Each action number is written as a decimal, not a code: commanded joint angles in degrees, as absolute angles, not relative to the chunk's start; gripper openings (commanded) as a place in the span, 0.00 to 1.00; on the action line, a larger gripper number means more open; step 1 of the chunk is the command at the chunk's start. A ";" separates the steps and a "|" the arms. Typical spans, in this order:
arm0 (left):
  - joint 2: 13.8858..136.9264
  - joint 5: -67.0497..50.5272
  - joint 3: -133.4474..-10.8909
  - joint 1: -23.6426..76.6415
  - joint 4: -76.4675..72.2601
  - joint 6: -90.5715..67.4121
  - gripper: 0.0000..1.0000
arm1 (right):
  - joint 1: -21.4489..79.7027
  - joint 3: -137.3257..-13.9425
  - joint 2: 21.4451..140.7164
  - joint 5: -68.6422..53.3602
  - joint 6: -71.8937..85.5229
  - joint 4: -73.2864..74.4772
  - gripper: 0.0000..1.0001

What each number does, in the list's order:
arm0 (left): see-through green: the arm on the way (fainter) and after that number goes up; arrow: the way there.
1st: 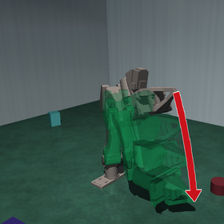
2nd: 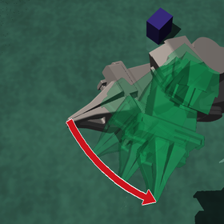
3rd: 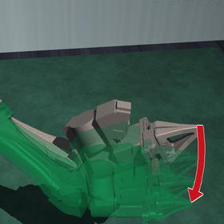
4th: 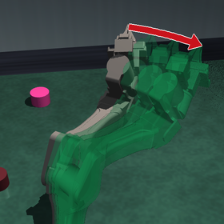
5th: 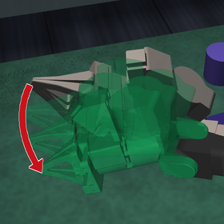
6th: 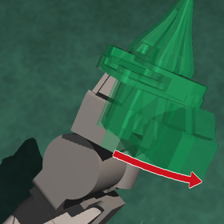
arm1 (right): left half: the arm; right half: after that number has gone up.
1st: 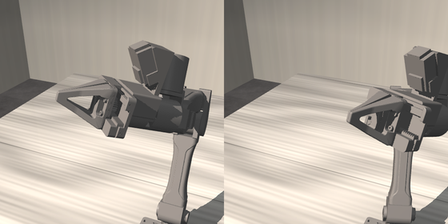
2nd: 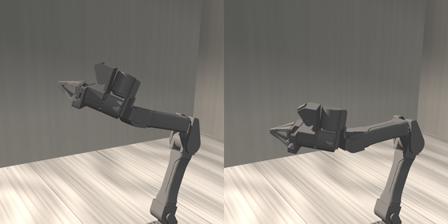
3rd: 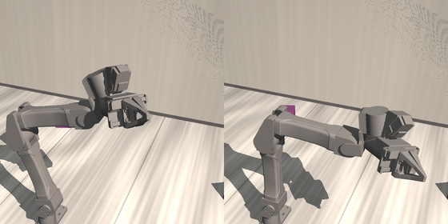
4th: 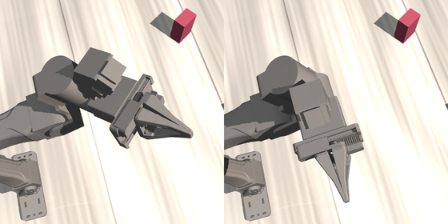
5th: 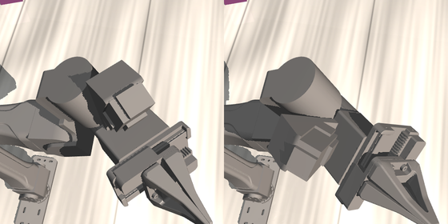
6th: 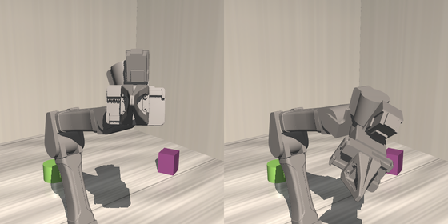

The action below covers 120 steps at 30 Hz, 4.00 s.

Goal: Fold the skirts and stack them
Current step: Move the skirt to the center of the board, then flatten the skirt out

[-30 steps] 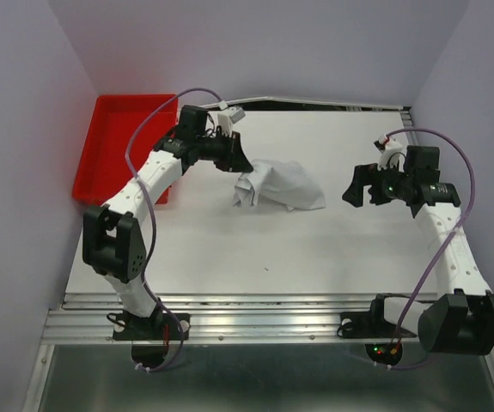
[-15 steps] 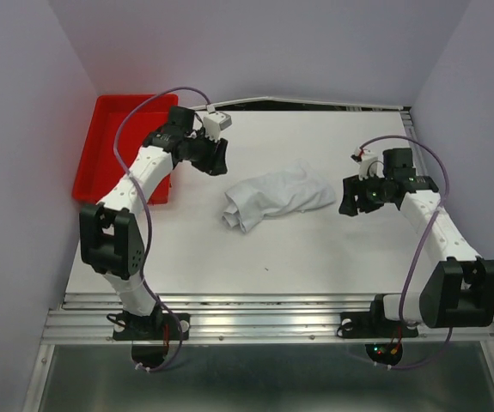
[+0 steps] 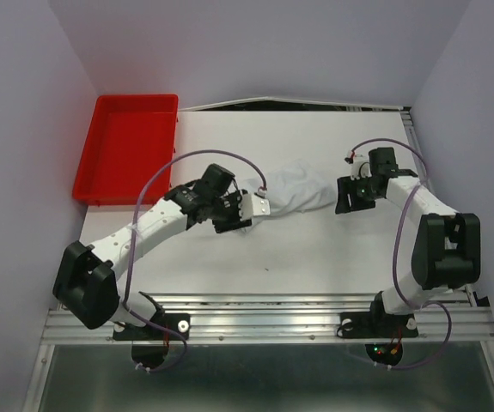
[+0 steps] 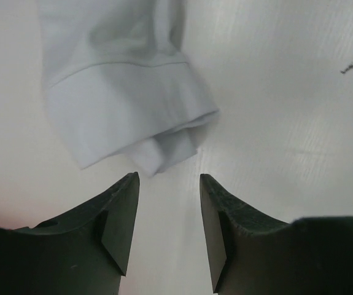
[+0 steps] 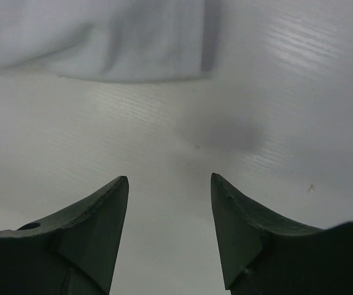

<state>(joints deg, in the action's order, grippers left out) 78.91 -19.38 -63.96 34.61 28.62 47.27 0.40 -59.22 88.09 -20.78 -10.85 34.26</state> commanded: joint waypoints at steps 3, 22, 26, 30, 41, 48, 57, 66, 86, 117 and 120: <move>78.65 -10.73 -56.25 43.06 21.01 54.14 0.55 | 0.53 -65.21 94.74 -22.06 -6.42 30.41 0.60; 86.93 -6.52 -53.53 48.51 14.86 65.01 0.52 | 0.53 -71.72 106.43 -19.95 -3.08 26.72 0.54; 84.38 -2.20 -47.22 50.09 10.64 72.04 0.54 | 0.53 -71.81 106.09 -20.13 -3.43 26.63 0.53; 81.04 -2.02 -43.51 50.89 8.27 78.38 0.57 | 0.53 -72.07 105.64 -20.21 -3.87 27.07 0.54; 78.05 3.78 -28.13 51.77 -17.47 95.27 0.61 | 0.53 -72.77 105.29 -20.74 -5.71 28.74 0.56; 84.10 4.66 -28.13 51.77 -25.99 97.38 0.60 | 0.53 -72.60 103.54 -20.30 -8.52 28.83 0.62; 90.17 5.10 -27.86 51.77 -34.98 98.35 0.48 | -0.09 -69.61 98.09 -20.04 -15.99 27.43 0.80; 82.36 1.24 -30.14 50.45 -28.23 88.08 0.03 | -1.23 -55.21 87.29 -21.87 -36.45 15.04 0.86; 91.40 -39.18 -69.69 27.25 14.06 43.17 0.00 | -1.23 -36.92 83.58 -48.42 -73.03 -5.89 0.71; 102.48 -51.77 -83.57 14.95 12.04 15.11 0.00 | 2.72 -41.48 96.17 -38.86 -74.39 -19.78 0.03; 102.04 -48.01 -88.91 14.33 14.58 17.13 0.00 | 1.41 -43.32 91.42 -37.97 -70.07 -17.50 0.01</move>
<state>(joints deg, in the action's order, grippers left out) 103.77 -51.37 -81.03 15.38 13.87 15.35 2.46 -39.20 98.00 -41.47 -76.05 -16.91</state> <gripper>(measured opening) 0.033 0.021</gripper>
